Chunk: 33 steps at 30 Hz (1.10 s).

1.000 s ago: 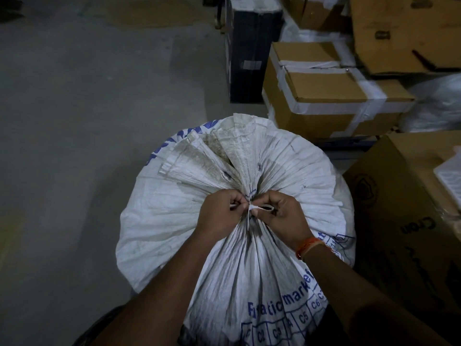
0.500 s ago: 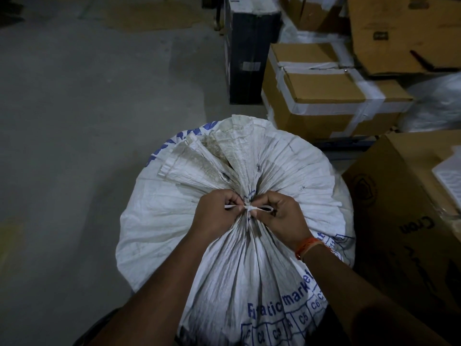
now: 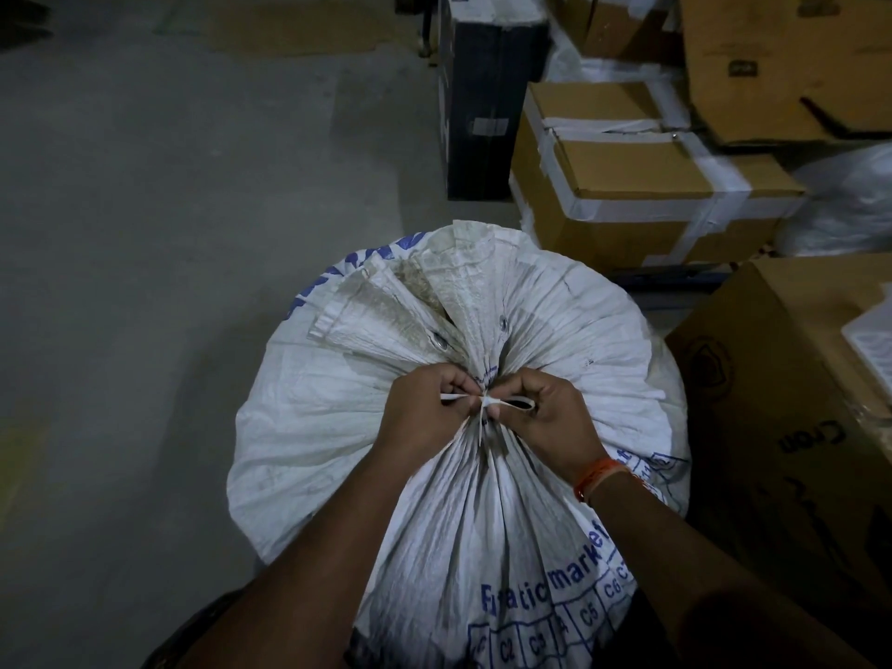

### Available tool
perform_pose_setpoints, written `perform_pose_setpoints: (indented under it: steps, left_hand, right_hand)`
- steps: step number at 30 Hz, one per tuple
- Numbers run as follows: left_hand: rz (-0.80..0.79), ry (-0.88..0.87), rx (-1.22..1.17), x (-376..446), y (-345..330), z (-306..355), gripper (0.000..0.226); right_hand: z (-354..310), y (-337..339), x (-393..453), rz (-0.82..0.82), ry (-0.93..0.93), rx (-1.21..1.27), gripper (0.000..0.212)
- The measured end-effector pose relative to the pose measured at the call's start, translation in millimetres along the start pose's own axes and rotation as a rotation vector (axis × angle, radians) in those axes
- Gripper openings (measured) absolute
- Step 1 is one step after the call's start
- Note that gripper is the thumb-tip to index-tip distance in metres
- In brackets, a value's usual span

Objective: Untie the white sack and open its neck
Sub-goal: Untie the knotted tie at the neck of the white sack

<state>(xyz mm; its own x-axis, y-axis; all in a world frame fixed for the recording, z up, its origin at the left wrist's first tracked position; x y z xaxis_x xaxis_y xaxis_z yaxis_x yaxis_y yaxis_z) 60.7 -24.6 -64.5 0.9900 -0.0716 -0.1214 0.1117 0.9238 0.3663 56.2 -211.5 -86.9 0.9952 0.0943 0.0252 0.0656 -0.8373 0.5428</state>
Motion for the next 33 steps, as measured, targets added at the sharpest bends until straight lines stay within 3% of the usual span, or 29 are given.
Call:
perform_pose_setpoints:
  steps: [16, 33]
  left_hand:
    - [0.01, 0.021, -0.013, 1, -5, 0, 0.019]
    - [0.032, 0.076, -0.04, 0, 7, -2, 0.008]
  right_hand:
    - [-2, 1, 0, -0.01, -0.011, -0.01, 0.011]
    - [-3, 1, 0, 0.002, -0.004, -0.017, 0.011]
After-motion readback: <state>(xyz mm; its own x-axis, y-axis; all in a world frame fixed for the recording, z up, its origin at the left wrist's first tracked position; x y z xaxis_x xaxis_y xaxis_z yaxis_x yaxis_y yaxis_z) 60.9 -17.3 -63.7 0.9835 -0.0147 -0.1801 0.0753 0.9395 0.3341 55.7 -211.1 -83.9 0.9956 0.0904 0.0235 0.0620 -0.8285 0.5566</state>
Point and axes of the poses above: each hand's wrist, its own x-axis towards the middle knuckle, its own y-axis out of the back of the hand, z = x × y, the point moved 1 cm from there along x, towards the middle knuckle, and after that the axes turned 12 degrees about -x, right-handed, at the moved point
